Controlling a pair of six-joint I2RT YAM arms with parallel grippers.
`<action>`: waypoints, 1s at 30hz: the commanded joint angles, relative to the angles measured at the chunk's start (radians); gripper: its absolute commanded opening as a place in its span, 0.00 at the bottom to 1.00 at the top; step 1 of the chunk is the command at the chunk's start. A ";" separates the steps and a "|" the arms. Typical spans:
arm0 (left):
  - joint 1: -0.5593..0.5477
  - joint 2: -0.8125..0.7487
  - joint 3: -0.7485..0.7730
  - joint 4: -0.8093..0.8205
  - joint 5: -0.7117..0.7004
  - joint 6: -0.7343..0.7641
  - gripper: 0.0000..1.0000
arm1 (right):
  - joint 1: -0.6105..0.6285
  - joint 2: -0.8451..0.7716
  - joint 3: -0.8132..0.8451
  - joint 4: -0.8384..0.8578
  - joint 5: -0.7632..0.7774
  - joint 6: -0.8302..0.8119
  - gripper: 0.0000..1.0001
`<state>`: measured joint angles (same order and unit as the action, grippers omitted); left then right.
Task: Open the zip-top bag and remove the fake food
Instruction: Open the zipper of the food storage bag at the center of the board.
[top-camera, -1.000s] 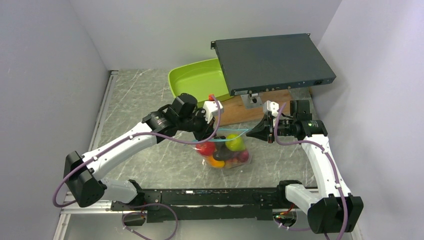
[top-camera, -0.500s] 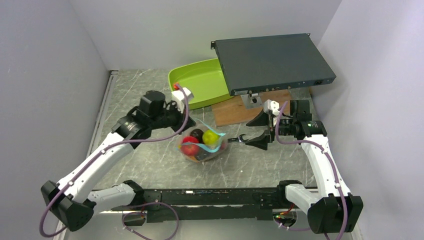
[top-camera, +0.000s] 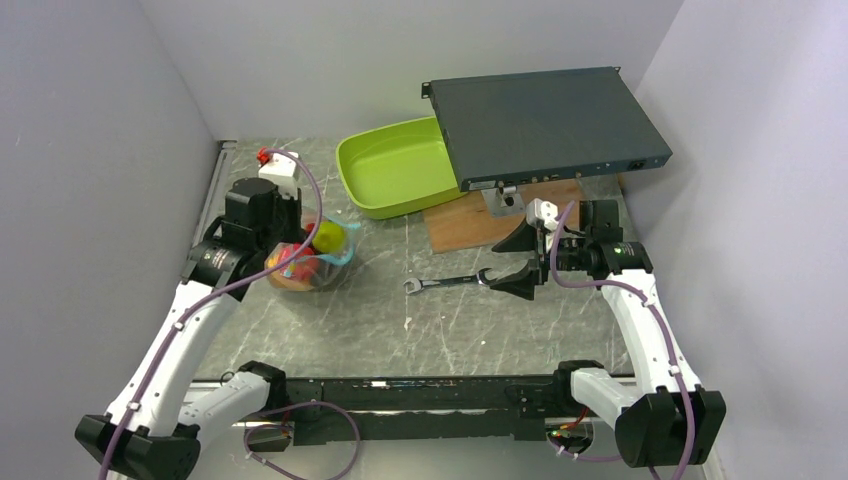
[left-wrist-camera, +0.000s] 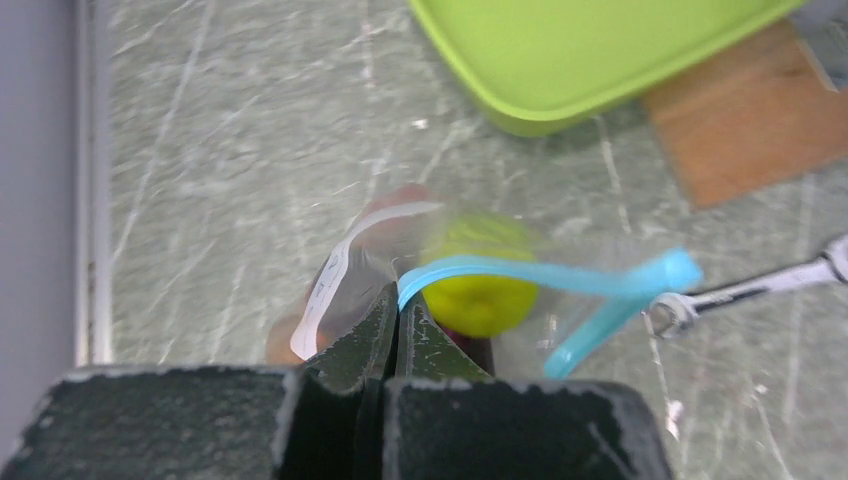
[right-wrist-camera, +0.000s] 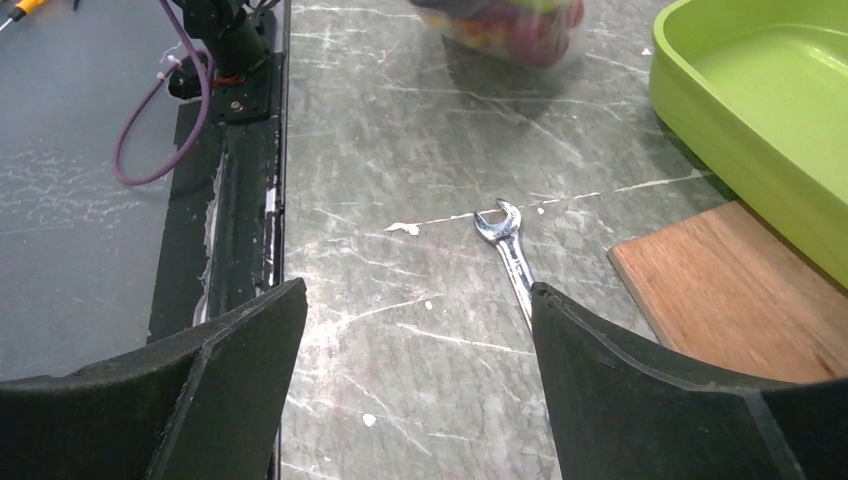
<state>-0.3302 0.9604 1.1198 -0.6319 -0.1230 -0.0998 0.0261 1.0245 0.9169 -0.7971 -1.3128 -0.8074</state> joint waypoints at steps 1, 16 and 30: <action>0.008 0.012 -0.010 0.093 -0.201 -0.046 0.00 | 0.022 0.007 -0.011 0.031 0.000 -0.020 0.84; 0.018 -0.075 -0.303 0.156 0.386 -0.042 0.00 | 0.595 0.474 0.510 -0.016 0.344 0.022 0.59; 0.123 -0.079 -0.521 0.472 0.697 -0.397 0.00 | 0.787 0.687 0.482 0.433 0.344 0.619 0.17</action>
<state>-0.2142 0.8509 0.6025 -0.3111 0.4755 -0.3645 0.7715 1.7226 1.4384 -0.5056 -0.9443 -0.3386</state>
